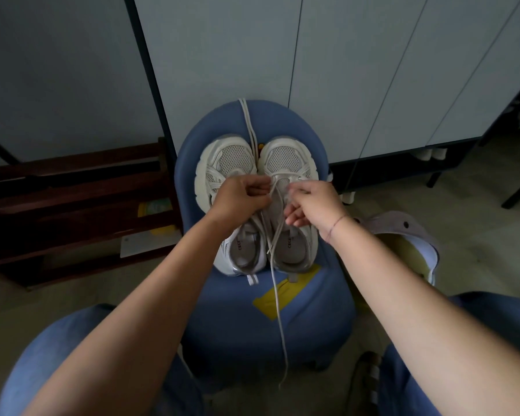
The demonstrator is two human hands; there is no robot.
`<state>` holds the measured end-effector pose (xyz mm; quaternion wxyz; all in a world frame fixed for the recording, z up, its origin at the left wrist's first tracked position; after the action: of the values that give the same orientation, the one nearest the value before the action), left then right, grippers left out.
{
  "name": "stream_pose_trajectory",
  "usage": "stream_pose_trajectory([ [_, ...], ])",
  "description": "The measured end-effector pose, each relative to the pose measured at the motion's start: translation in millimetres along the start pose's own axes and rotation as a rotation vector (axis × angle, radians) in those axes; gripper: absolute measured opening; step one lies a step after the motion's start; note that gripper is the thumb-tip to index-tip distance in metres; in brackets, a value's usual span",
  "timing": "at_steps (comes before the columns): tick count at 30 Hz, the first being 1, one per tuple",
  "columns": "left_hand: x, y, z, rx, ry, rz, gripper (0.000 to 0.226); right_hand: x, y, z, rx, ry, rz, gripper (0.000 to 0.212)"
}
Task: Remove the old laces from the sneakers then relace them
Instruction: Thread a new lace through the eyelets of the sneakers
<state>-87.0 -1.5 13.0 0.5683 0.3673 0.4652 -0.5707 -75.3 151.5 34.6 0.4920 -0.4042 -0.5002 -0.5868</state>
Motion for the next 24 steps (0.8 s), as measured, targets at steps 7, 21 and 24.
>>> stream_pose_trajectory([
  [7, 1, 0, 1, 0.009, -0.008, -0.005, 0.044, 1, -24, -8, 0.014, 0.221, -0.06, 0.016],
  [21, 3, -2, 2, 0.01, 0.014, 0.014, 0.046, -52, 57, 10, 0.284, 0.347, -0.062, 0.011],
  [24, 1, -1, 1, 0.013, 0.016, 0.013, 0.046, -74, 77, 10, 0.358, 0.303, -0.142, 0.012],
])
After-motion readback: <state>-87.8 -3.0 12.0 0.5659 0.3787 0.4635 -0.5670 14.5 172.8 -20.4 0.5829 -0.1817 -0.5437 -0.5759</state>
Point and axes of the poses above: each hand's wrist, its own y-axis away from the middle knuckle, its own z-axis out of the back of the hand, x = y × z, the point moved 3 cm from there along -y, towards the middle knuckle, and after that the axes turned 6 degrees about -x, right-handed, at the moved point
